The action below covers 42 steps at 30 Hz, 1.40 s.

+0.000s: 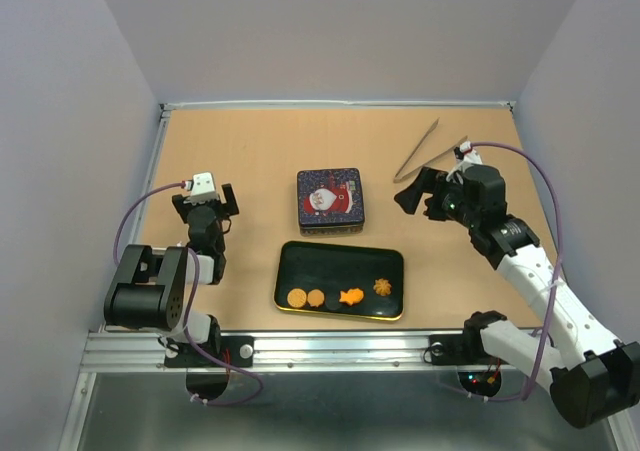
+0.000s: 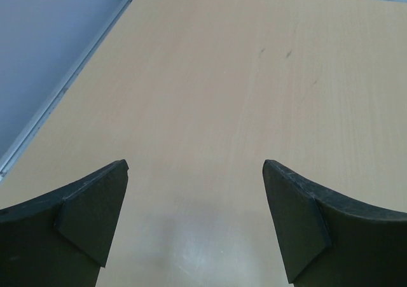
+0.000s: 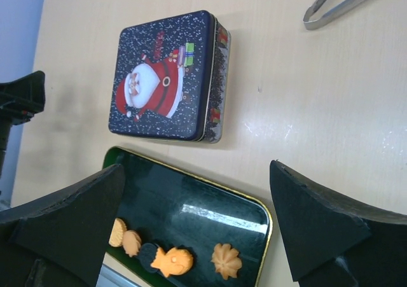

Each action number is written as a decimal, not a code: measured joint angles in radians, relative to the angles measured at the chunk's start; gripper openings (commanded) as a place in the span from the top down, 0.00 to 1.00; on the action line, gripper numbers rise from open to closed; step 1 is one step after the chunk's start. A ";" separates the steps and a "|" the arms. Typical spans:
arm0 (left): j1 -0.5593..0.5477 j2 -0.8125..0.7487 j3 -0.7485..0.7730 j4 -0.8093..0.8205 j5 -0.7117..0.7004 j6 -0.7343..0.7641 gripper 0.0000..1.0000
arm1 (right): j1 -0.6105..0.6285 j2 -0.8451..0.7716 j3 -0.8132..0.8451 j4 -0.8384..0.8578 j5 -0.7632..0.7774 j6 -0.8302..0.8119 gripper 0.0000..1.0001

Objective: Pack the cookies

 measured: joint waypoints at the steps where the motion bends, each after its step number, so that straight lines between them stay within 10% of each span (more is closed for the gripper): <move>1: 0.000 0.000 -0.008 0.000 0.003 -0.001 0.01 | 0.000 0.006 -0.004 0.011 0.000 -0.011 0.00; 16: 0.002 0.000 -0.016 0.040 0.022 0.000 0.01 | 0.001 0.237 -0.025 0.162 0.489 -0.034 0.00; 22: 0.002 0.000 -0.016 0.044 0.024 0.000 0.01 | 0.000 0.309 -0.309 0.473 0.663 -0.192 0.00; 42: 0.002 0.000 -0.017 0.045 0.025 0.000 0.01 | -0.262 0.669 -0.674 1.534 0.509 -0.368 0.00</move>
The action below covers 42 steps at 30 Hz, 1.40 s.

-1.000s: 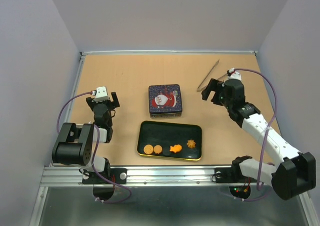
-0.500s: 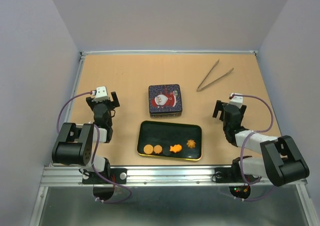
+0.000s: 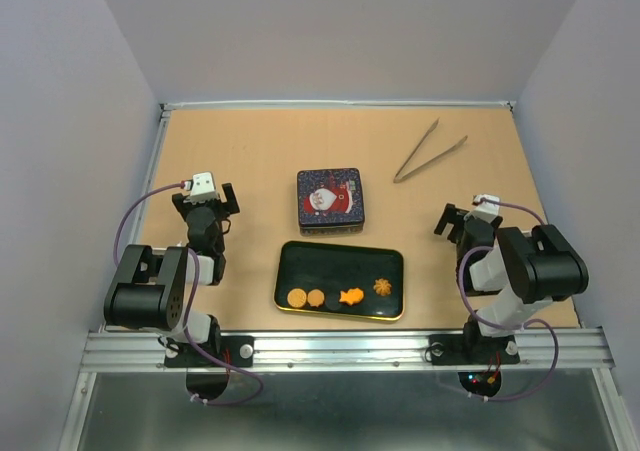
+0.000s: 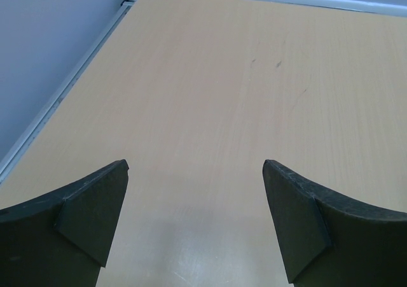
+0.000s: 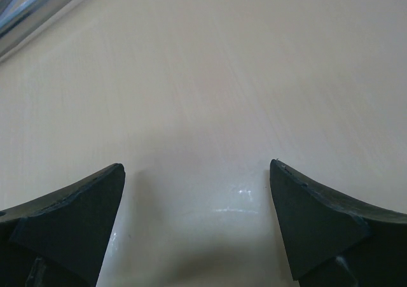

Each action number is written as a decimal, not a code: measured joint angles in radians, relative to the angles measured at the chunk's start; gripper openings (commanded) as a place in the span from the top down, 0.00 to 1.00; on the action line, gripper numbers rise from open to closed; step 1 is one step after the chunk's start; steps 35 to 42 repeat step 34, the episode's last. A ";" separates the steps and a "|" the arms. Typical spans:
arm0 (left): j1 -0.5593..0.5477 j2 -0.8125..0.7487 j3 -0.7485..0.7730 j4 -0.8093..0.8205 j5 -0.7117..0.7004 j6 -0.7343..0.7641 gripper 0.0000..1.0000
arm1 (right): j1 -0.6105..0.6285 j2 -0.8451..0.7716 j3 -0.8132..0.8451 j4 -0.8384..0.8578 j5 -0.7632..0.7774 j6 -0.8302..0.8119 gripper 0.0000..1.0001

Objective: Pack the cookies

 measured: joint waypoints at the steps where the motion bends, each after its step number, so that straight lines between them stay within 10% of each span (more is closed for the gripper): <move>1: 0.000 0.000 0.000 0.000 0.000 0.000 0.01 | 0.000 0.015 -0.005 0.000 -0.019 -0.002 0.00; 42: 0.000 0.000 0.000 0.000 0.000 0.000 0.01 | 0.000 0.016 0.037 0.090 -0.224 -0.066 0.00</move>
